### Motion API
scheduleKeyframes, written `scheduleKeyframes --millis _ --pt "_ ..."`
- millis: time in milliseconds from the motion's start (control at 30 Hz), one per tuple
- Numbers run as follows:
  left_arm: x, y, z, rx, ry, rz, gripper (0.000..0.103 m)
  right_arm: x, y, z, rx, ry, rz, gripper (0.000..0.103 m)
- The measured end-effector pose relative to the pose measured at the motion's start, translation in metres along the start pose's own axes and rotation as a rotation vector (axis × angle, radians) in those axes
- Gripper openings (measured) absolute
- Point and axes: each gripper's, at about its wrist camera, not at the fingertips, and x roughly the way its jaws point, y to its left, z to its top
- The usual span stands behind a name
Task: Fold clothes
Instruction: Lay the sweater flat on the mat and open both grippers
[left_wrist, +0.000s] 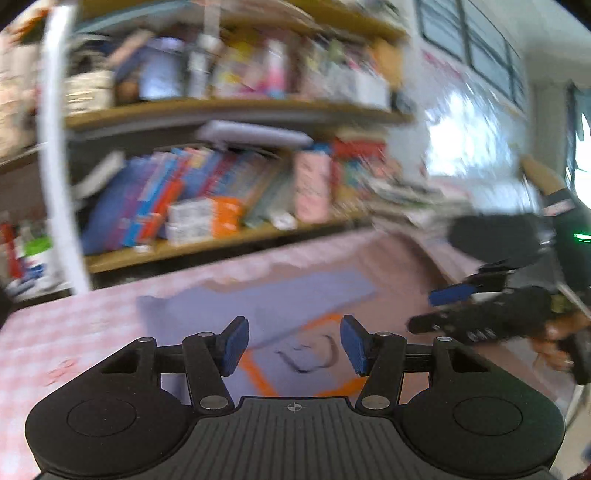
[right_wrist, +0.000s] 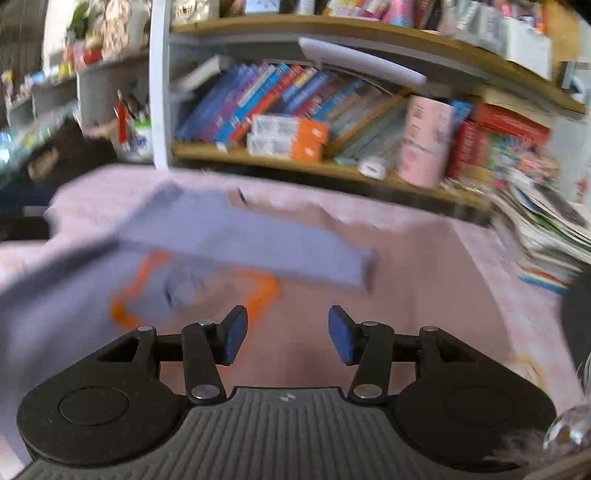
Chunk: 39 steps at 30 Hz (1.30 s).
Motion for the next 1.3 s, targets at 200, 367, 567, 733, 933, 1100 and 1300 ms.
scheduleKeyframes --millis 200,367,567,733,933,1100,1300 --pt "0.07 -0.063 0.014 0.241 0.02 0.072 0.055 -0.01 0.003 -0.048 -0.067 0.011 -0.025 0.032" --pt "0.141 -0.1 0.018 0.349 0.112 0.018 0.054 -0.011 0.001 -0.055 -0.072 -0.019 -0.016 0.03" --pt "0.194 -0.119 0.017 0.382 0.164 -0.005 0.054 -0.012 -0.012 -0.057 0.0 -0.033 0.034 0.03" --pt "0.216 -0.13 0.015 0.409 0.153 0.016 0.052 -0.013 -0.01 -0.056 -0.004 -0.034 0.032 0.03" --pt "0.237 -0.125 0.02 0.387 0.168 0.102 0.004 -0.013 -0.011 -0.055 0.007 -0.032 0.039 0.03" --pt "0.193 -0.06 0.048 0.188 0.016 0.168 0.004 -0.012 -0.011 -0.054 0.008 -0.031 0.039 0.03" --pt "0.093 0.087 0.071 -0.02 -0.098 0.391 0.004 -0.012 -0.007 -0.054 -0.012 -0.033 0.025 0.03"
